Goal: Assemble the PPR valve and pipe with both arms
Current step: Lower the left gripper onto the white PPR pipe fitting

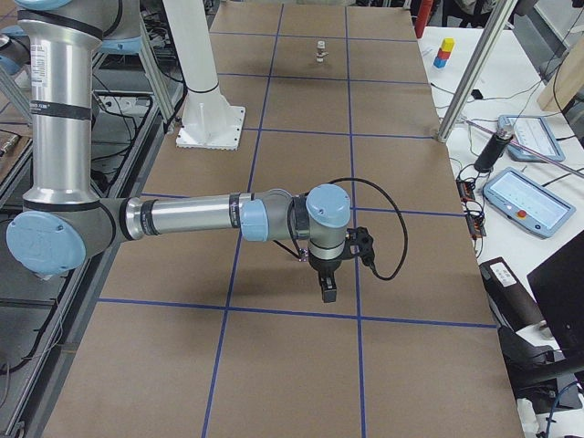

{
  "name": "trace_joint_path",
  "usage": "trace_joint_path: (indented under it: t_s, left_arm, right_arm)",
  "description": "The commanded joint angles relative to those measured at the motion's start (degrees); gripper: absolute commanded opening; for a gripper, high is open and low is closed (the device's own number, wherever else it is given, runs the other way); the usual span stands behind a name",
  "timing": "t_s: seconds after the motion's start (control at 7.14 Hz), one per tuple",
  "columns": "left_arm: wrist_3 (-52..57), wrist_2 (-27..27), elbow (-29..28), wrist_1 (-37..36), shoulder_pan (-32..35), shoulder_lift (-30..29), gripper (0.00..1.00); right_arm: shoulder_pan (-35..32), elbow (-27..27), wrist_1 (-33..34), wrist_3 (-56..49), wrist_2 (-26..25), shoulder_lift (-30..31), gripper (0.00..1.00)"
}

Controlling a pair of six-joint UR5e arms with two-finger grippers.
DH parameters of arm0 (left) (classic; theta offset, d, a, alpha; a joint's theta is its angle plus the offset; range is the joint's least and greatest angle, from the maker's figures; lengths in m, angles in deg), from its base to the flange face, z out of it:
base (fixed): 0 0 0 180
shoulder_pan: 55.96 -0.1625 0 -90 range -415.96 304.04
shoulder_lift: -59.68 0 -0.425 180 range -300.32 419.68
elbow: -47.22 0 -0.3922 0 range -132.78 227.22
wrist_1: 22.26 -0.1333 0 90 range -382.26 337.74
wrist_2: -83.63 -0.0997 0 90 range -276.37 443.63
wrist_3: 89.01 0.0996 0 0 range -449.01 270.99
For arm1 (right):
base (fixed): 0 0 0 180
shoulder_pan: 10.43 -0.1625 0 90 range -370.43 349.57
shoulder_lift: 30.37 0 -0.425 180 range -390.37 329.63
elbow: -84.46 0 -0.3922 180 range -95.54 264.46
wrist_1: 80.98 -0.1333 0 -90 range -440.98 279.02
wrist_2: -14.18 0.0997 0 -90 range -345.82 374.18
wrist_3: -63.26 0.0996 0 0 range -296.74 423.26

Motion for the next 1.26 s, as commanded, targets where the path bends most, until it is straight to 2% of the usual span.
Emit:
trace_joint_path:
  t_s: [0.0,0.28,0.84,0.98,1.12]
  left_arm:
    - [-0.1,0.0,1.3,-0.1,-0.1,0.1,1.00]
    - [-0.2,-0.4,2.0,0.9,-0.1,-0.5,1.00]
    - [-0.7,0.0,1.1,22.2,-1.1,-2.6,1.00]
    - [-1.2,0.1,1.4,22.9,-4.3,-4.1,1.00]
    - [-12.0,0.1,1.4,27.0,-6.5,-4.6,1.00]
  right_arm:
    - [-0.3,-0.2,-0.3,0.1,0.0,-1.6,0.99]
    - [-1.8,-0.3,-4.0,0.0,0.0,-0.2,0.99]
    - [-1.7,-0.7,-6.8,0.3,0.1,-0.5,0.99]
    - [-1.6,-1.2,-6.8,0.3,0.1,-0.6,0.99]
    - [-1.6,-1.4,-6.8,0.3,0.3,-0.8,0.99]
